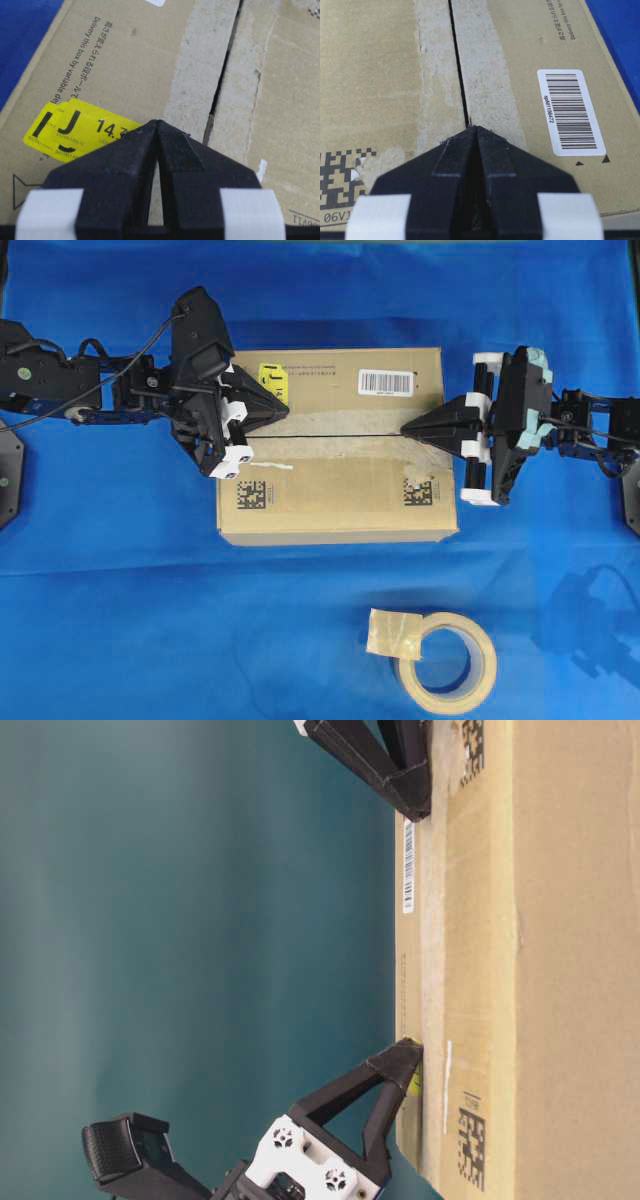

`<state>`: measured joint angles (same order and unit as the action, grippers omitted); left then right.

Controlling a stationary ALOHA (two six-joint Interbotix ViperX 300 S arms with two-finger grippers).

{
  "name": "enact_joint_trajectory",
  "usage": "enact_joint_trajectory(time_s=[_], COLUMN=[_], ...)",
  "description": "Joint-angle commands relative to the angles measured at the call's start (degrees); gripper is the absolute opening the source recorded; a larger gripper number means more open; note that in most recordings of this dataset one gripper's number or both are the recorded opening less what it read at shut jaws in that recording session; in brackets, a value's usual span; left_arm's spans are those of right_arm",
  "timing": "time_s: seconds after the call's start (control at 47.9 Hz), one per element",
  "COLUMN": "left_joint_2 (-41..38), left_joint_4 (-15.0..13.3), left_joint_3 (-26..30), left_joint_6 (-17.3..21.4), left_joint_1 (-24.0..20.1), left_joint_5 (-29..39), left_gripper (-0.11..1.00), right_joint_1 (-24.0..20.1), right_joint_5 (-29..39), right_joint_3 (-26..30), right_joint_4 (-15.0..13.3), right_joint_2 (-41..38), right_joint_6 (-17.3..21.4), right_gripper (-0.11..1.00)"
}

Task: Close the cardboard box.
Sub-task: 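Press both grippers down along the closed seam of the top flaps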

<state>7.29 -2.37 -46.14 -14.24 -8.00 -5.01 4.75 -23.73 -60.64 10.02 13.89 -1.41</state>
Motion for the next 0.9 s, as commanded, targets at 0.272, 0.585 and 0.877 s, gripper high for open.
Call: enact_joint_trajectory(time_s=[0.272,0.585,0.877], left_joint_2=[6.59,8.35,2.11], left_joint_4=[0.35,0.35,0.35], left_joint_3=[-5.54,-11.95,-12.3], left_joint_6=[0.97,2.99,5.63], left_joint_1=[1.14,4.13,4.57], left_joint_5=[-13.1,-27.33,-33.57], left_gripper=[0.0,0.0,0.0], right_joint_1=[0.26,0.26,0.26], right_joint_5=[-0.26,-0.26,-0.26], right_joint_3=[0.79,0.7,0.7], right_joint_4=[0.0,0.0,0.0], right_joint_2=[0.26,0.26,0.26], right_joint_6=[-0.09,-0.09,0.18], right_gripper=[0.0,0.0,0.0])
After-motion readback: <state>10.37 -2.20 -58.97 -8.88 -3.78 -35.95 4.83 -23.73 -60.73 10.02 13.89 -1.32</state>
